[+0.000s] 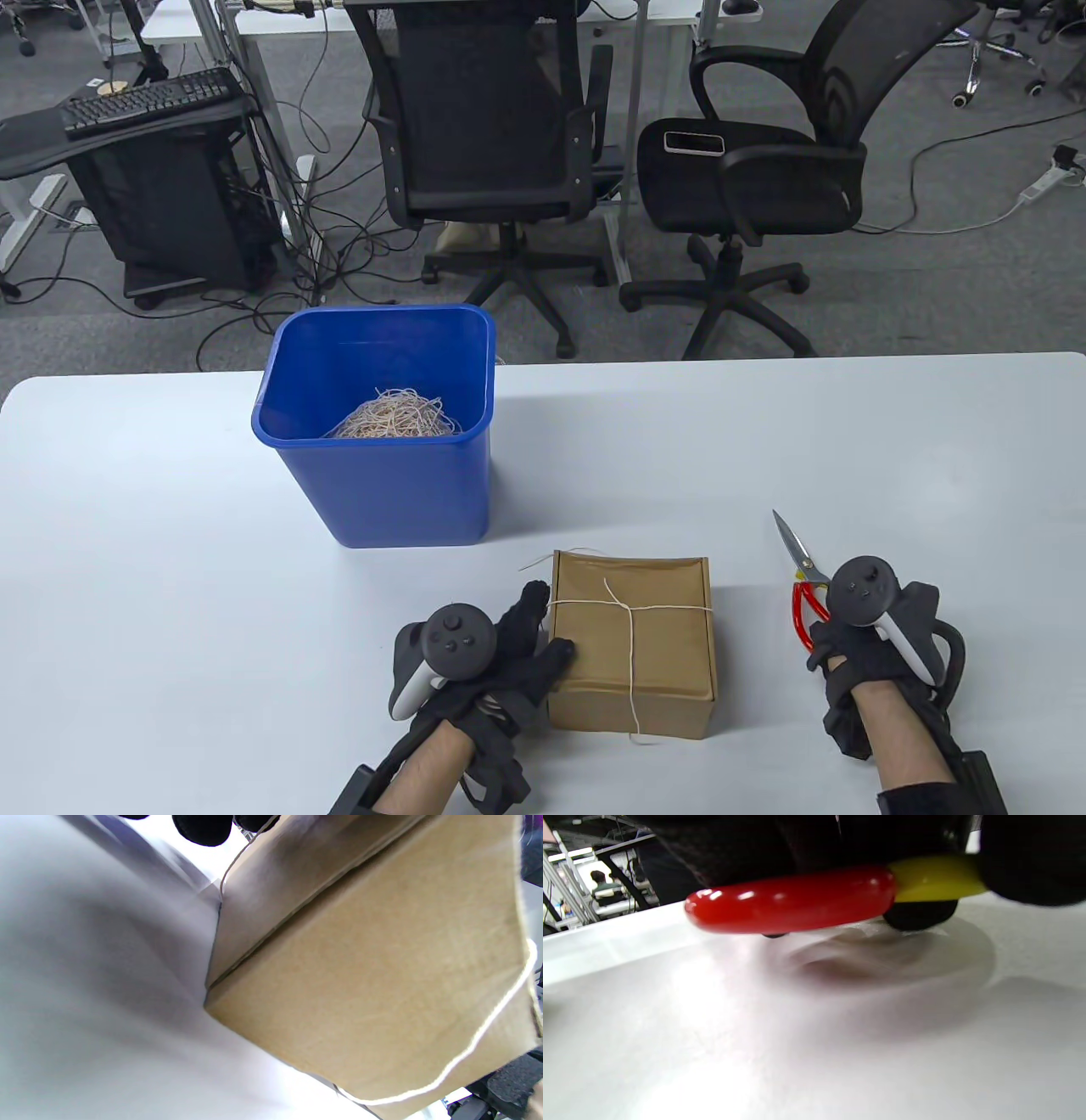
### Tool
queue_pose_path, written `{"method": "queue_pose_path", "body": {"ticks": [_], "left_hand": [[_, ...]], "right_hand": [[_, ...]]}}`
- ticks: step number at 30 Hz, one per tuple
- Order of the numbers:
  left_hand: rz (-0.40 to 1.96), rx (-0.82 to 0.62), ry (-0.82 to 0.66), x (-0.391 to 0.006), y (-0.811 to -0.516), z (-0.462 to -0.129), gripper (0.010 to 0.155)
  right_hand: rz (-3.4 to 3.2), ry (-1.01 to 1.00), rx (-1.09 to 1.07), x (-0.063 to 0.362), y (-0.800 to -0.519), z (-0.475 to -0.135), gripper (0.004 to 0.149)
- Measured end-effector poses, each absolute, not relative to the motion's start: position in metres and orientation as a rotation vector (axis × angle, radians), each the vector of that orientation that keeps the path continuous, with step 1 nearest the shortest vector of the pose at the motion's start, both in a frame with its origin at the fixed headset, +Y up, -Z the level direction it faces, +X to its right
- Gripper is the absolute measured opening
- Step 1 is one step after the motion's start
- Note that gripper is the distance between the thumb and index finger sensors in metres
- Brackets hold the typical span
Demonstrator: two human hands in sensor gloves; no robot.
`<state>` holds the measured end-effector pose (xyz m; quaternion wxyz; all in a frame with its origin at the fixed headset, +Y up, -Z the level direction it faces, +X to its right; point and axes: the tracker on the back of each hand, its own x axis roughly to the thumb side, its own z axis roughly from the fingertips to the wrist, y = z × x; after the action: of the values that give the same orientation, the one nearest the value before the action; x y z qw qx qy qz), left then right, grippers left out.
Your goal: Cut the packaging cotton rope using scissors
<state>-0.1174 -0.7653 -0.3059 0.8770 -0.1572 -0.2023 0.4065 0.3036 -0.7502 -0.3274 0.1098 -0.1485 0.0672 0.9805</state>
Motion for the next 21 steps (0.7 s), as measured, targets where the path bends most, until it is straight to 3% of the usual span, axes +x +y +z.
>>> {"method": "queue_pose_path", "body": {"ticks": [3,8,10,14,18,21], "left_hand": [[0.848,-0.328,-0.421,-0.117,-0.765,-0.306,0.084],[0.848,-0.325,-0.420,-0.117,-0.765,-0.306,0.084],[0.849,-0.322,-0.420,-0.117,-0.765,-0.306,0.084],[0.854,-0.323,-0.421,-0.117,-0.765,-0.306,0.084],[0.850,-0.321,-0.422,-0.117,-0.764,-0.307,0.083],[0.845,-0.319,-0.422,-0.117,-0.764,-0.307,0.083]], "right_hand": [[2.869,0.345,-0.412,0.303,-0.748,-0.328,0.066],[2.829,0.148,-0.375,0.301,-0.722,-0.325,0.065],[2.815,0.046,-0.249,0.291,-0.710,-0.325,0.066],[2.695,-0.114,0.226,0.247,-0.689,-0.327,0.069],[2.655,-0.113,0.607,0.207,-0.673,-0.327,0.072],[2.611,0.018,0.799,0.181,-0.663,-0.329,0.078]]}}
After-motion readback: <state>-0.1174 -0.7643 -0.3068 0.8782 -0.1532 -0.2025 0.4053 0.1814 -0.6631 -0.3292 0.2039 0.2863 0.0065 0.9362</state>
